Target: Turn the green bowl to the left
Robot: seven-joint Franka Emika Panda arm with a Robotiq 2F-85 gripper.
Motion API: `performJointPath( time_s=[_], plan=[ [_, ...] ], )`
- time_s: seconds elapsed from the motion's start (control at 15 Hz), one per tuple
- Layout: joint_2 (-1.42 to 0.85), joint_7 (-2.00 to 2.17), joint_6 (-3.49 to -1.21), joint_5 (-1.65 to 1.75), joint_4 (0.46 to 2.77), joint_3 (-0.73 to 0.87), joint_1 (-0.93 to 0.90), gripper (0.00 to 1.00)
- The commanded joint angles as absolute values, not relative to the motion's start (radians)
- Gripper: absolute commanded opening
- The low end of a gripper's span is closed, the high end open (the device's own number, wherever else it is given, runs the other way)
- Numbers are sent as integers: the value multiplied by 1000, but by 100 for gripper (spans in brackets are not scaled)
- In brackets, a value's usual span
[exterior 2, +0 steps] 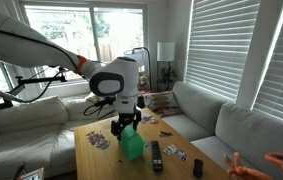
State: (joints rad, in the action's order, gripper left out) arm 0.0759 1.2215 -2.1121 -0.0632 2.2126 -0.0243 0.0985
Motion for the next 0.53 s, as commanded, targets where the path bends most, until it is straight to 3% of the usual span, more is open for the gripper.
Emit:
performJointPath(
  time_s=[0.0,0.47],
  plan=[
    [63,1155,-2115,-83,2203,-6,77,100],
    [75,887,-2098,-73,2207,-7,65,100]
  ],
)
